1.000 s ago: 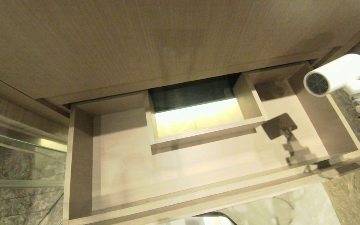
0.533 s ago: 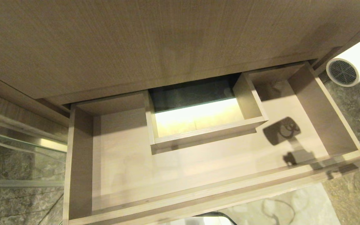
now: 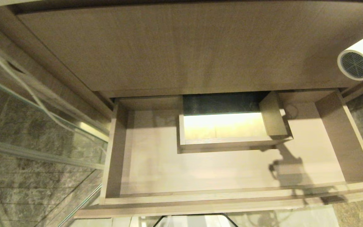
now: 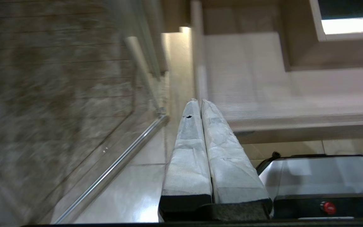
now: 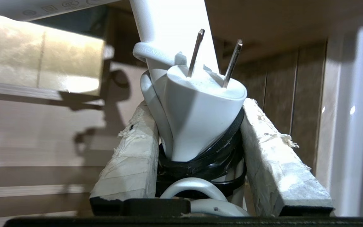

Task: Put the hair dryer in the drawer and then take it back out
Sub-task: Place it on the countertop

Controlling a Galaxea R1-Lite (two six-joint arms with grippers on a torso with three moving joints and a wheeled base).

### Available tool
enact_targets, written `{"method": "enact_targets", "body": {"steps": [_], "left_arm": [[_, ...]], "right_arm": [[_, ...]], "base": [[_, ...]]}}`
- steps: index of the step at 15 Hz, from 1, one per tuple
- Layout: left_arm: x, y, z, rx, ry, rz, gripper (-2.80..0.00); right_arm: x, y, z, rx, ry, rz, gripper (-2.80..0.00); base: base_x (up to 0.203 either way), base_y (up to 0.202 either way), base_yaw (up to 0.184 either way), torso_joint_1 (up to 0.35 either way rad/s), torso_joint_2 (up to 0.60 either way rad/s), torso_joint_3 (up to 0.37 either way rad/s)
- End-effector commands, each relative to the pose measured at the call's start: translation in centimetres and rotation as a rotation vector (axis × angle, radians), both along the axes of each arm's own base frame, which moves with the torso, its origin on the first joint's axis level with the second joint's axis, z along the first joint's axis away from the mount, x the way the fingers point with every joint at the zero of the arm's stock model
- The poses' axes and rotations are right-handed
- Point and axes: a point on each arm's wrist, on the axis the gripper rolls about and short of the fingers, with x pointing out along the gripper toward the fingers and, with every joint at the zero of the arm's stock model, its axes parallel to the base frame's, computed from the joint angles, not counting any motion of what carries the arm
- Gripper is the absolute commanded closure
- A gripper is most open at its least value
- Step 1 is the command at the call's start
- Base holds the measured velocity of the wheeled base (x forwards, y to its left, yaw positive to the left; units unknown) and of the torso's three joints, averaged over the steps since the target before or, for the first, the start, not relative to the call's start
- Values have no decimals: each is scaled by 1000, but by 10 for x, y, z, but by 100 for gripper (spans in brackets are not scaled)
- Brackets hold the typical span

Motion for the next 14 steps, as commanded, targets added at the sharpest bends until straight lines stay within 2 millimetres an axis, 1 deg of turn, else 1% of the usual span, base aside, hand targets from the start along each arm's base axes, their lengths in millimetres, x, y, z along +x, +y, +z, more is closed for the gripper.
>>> {"method": "enact_targets", "body": {"steps": [1,3,5,8,14], "left_arm": [[0,0,0,0,-1,0,0],[0,0,0,0,1,0,0],[0,0,0,0,1,0,0],[0,0,0,0,1,0,0],[0,0,0,0,0,0,0]], "right_arm": [[-1,0,-2,-1,11,0,0],[-1,0,-3,-1,13,0,0],[-1,0,-2,-2,8,0,0],[-1,0,-2,-3,5,0,0],[-4,1,-2,-4,0,1,0]], "base": [[3,-7,172,46,-468,-212],[1,-8,166,55,-357,-138],[3,-9,116,234,-101,-44],[0,0,0,94,-17,-18],[0,0,0,0,0,0]]}}
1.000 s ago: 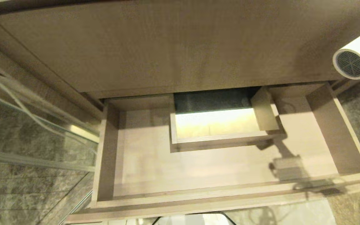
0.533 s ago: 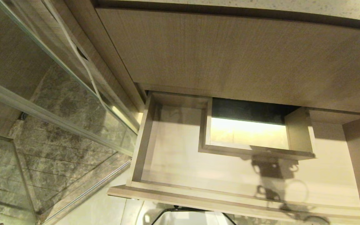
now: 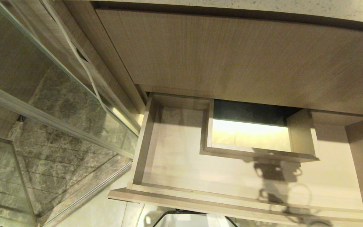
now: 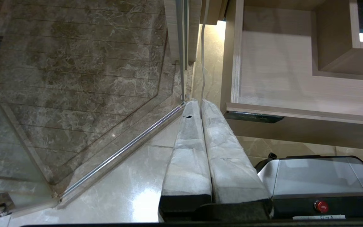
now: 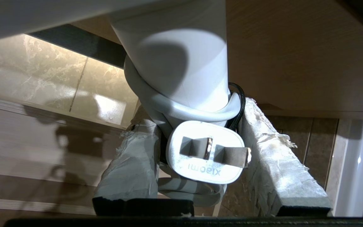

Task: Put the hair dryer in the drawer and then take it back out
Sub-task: Place it on the countertop

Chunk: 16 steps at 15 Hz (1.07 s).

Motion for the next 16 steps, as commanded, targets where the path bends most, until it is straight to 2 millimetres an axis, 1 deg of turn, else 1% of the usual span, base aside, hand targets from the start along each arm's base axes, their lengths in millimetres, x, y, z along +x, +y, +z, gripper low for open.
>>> {"method": "enact_targets", "body": {"steps": [1,3,5,8,12,13,16], "left_arm": [[0,0,0,0,1,0,0],[0,0,0,0,1,0,0],[0,0,0,0,0,0,0],[0,0,0,0,0,0,0],[0,0,0,0,1,0,0],[0,0,0,0,1,0,0],[0,0,0,0,1,0,0]], "right_arm": [[-1,0,-1,-2,4,1,0],[-8,2,0,-10,-7,2,0],[-14,3,-4,-14,-11,3,0],[-21,5,-11,-14,-1,3,0],[-27,7,-11,-25,-13,-2,0],[-27,7,-11,-25,-13,-2,0],[-29,7,-10,-28,-26,-1,0]], "base": [[0,0,0,0,0,0],[0,0,0,0,0,0],[4,2,-43,1,1,1],[2,7,-175,4,4,-2],[-1,8,-184,3,1,2],[0,5,-98,2,7,2],[0,0,0,0,0,0]]}}
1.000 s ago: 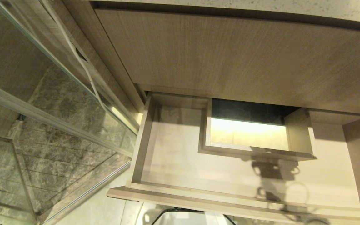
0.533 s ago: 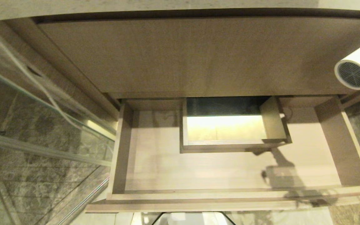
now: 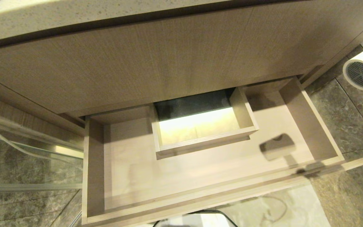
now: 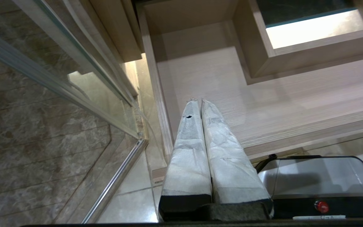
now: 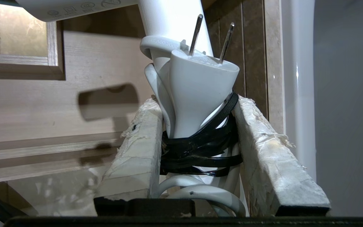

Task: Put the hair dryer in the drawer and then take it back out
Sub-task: Place it on the countertop

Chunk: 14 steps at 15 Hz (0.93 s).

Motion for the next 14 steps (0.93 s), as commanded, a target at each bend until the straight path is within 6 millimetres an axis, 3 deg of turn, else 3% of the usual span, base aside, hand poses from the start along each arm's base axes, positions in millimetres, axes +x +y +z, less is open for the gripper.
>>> {"method": "enact_targets", "body": {"steps": [1,6,14], "left_arm": [[0,0,0,0,0,0,0],[0,0,0,0,1,0,0],[0,0,0,0,0,0,0]], "right_arm": [[-2,1,1,-5,-8,-1,0],[-7,1,2,-11,-26,-7,0],[-10,2,5,-20,-56,-12,0]], "base": [[0,0,0,0,0,0],[0,0,0,25,-45,-18],[0,0,0,257,-471,-216]]}}
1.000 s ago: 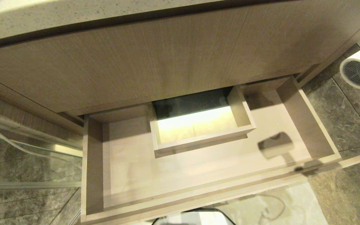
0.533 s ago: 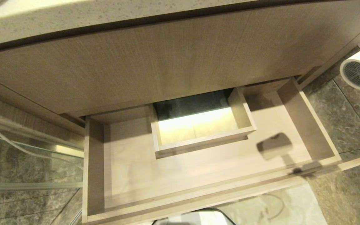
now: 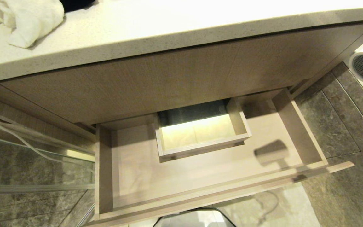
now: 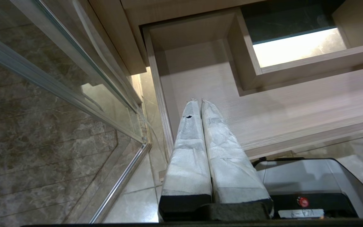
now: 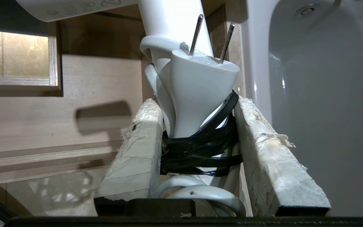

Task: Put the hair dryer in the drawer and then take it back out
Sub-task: Place it on the countertop

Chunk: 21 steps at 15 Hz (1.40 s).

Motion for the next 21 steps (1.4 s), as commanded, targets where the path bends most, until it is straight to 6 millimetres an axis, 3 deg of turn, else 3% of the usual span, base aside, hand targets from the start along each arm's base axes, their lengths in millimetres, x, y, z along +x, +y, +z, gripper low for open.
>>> {"method": "enact_targets", "body": {"steps": [1,12,16,21], "left_arm": [[0,0,0,-1,0,0,0],[0,0,-1,-1,2,0,0],[0,0,-1,-1,2,0,0],[0,0,-1,-1,2,0,0]], "right_arm": [[0,0,1,-3,-2,-3,0],[-1,-1,0,-2,0,-17,0],[-2,-1,-1,-3,-1,-16,0],[-1,-1,-2,-2,5,-17,0]], "base": [[0,0,0,295,-534,-248],[0,0,0,279,-535,-255],[0,0,0,55,-24,21],[0,0,0,256,-12,239]]}}
